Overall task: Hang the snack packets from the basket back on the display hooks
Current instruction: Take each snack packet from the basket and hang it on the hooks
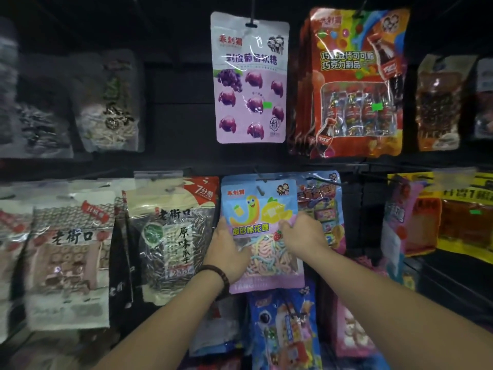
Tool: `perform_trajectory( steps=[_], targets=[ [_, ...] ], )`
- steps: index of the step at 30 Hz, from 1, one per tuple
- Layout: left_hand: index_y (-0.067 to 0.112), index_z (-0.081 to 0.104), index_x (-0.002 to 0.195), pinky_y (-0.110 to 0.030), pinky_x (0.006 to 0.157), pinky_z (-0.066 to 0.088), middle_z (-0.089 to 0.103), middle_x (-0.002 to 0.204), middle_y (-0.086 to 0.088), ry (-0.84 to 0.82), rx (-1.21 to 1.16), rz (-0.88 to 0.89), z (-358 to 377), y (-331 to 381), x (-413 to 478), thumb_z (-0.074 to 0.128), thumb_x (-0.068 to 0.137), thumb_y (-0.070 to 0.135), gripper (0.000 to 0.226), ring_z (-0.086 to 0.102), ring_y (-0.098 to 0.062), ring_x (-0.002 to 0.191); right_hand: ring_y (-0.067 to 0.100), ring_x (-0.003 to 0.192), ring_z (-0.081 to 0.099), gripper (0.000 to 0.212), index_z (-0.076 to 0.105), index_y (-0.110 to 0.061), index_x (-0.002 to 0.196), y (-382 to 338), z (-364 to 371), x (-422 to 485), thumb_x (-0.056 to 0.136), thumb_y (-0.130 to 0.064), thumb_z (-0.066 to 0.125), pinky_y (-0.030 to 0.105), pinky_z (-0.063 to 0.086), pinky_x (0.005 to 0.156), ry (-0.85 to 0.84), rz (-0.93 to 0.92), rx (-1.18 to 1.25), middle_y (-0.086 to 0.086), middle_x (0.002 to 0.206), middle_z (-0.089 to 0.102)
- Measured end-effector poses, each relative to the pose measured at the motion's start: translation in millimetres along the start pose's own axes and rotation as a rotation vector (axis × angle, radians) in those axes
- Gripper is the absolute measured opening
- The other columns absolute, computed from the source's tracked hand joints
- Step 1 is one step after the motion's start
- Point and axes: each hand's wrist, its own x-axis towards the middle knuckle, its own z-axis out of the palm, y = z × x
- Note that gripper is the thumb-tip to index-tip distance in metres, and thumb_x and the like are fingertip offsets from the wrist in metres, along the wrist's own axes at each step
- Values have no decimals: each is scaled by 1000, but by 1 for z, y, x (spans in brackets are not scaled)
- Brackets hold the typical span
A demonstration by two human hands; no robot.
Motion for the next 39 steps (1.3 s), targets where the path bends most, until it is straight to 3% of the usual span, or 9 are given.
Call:
perform_trajectory(
  steps=[6, 12, 15, 18, 20, 22, 25, 31, 39],
  targets=[
    [40, 3, 163, -49, 101, 60, 54, 152, 4, 3, 31, -33, -11, 31, -16, 75, 70, 43, 117, 65, -18, 128, 25, 79, 67, 53, 45, 3, 137, -3, 7, -4, 109, -40, 58, 33, 50, 55, 13, 45, 25, 13, 102, 66],
    [27, 35, 155, -42, 116, 46, 46, 151, 6, 30, 312, 149, -59, 83, -83, 68, 84, 35, 78, 47, -17, 139, 36, 114, 62, 61, 35, -9, 145, -11, -5, -41, 100, -28, 72, 50, 60, 90, 117, -72, -65, 18, 137, 51],
    [29, 45, 141, -39, 107, 49, 44, 138, 3, 79, 632, 261, -95, 89, -124, 63, 90, 38, 55, 47, -22, 126, 33, 128, 53, 61, 41, -13, 149, -27, -3, -82, 98, -32, 70, 46, 56, 99, 199, -317, -239, 14, 144, 45],
    [30, 50, 133, -36, 100, 50, 44, 130, 1, 92, 866, 261, -129, 77, -155, 66, 85, 38, 51, 45, -24, 119, 30, 138, 45, 64, 38, -21, 155, -50, 13, -124, 98, -16, 67, 43, 52, 104, 12, -573, -312, 7, 151, 37],
    [31, 46, 142, -39, 108, 48, 38, 144, -2, 78, 924, 225, -145, 61, -166, 68, 82, 35, 64, 41, -30, 131, 32, 147, 35, 80, 30, -25, 161, -68, 29, -144, 93, -2, 65, 46, 50, 108, -155, -662, -355, 6, 160, 27],
    [31, 29, 156, -45, 122, 36, 14, 168, -6, 1, 934, 168, -154, 45, -167, 65, 86, 36, 79, 22, -36, 151, 33, 156, 23, 93, 22, -30, 164, -86, 45, -154, 90, 2, 66, 50, 46, 115, -242, -704, -376, 6, 170, 13],
    [25, 10, 166, -47, 130, 23, -18, 175, 1, -99, 831, 113, -159, 21, -165, 62, 92, 43, 93, -1, -33, 161, 36, 164, 4, 99, 13, -34, 168, -104, 69, -159, 91, -3, 68, 55, 40, 121, -268, -712, -392, 5, 178, -10],
    [29, -5, 168, -49, 130, 16, -27, 172, 9, -133, 577, 27, -149, -23, -156, 66, 91, 46, 106, 3, -34, 163, 41, 161, -30, 112, -11, -38, 169, -113, 109, -155, 94, -12, 67, 62, 0, 133, -301, -590, -461, 8, 171, -42],
    [27, -11, 168, -52, 129, 23, -28, 172, 12, -170, 435, -51, -136, -31, -131, 67, 90, 34, 110, 10, -35, 162, 43, 162, -24, 116, -7, -43, 169, -118, 133, -135, 89, -7, 69, 63, 3, 132, -285, -493, -442, 8, 171, -42]
  ],
)
